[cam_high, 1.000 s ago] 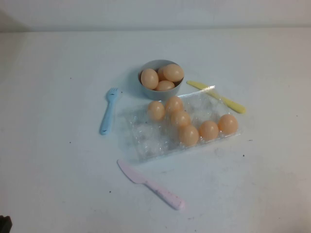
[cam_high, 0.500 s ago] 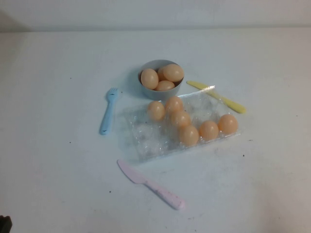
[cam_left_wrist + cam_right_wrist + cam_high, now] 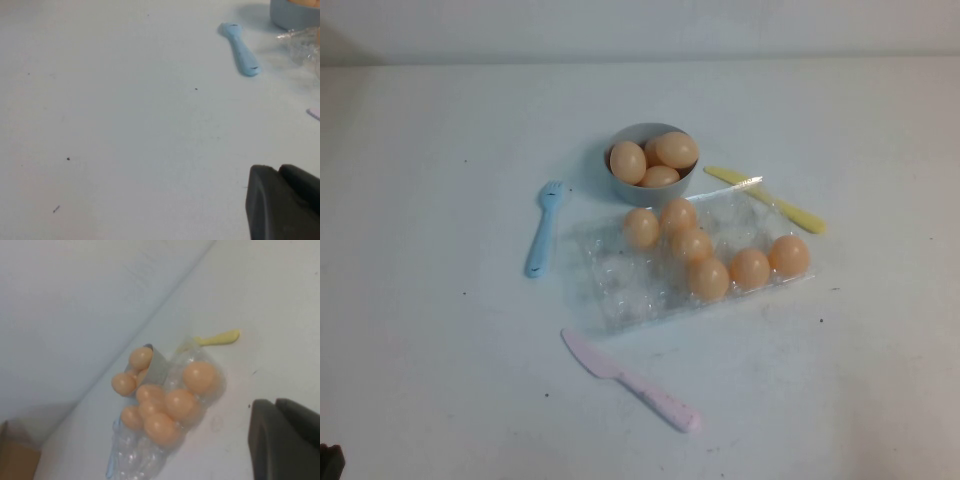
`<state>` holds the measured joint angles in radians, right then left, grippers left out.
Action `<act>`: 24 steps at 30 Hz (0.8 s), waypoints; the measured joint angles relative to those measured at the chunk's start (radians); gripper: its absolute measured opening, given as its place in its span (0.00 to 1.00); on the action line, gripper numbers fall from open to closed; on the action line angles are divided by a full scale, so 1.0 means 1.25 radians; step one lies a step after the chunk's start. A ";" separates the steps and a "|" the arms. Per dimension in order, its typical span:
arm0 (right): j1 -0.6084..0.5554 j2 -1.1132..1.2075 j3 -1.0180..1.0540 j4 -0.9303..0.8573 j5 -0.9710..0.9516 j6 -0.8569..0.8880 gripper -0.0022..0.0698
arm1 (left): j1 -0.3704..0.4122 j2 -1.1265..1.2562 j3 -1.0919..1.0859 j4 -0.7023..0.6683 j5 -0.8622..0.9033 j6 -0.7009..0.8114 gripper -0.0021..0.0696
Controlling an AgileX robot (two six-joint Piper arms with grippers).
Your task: Take an egg out of the egg box
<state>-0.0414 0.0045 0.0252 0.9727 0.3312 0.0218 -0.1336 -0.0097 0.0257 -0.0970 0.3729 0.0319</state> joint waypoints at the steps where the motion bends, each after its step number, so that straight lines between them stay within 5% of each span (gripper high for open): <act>1: 0.000 0.000 0.000 -0.003 0.010 -0.017 0.01 | 0.000 0.000 0.000 0.000 0.000 0.000 0.02; 10: 0.000 0.017 -0.031 -0.020 0.020 -0.115 0.01 | 0.000 0.000 0.000 0.000 0.000 0.000 0.02; 19: 0.000 0.322 -0.344 -0.400 0.169 -0.161 0.01 | 0.000 0.000 0.000 0.000 0.000 0.000 0.02; 24: 0.000 0.489 -0.470 -0.433 0.196 -0.187 0.01 | 0.000 0.000 0.000 0.000 0.000 0.000 0.02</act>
<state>-0.0414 0.6155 -0.5629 0.4313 0.5766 -0.2121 -0.1336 -0.0097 0.0257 -0.0970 0.3729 0.0319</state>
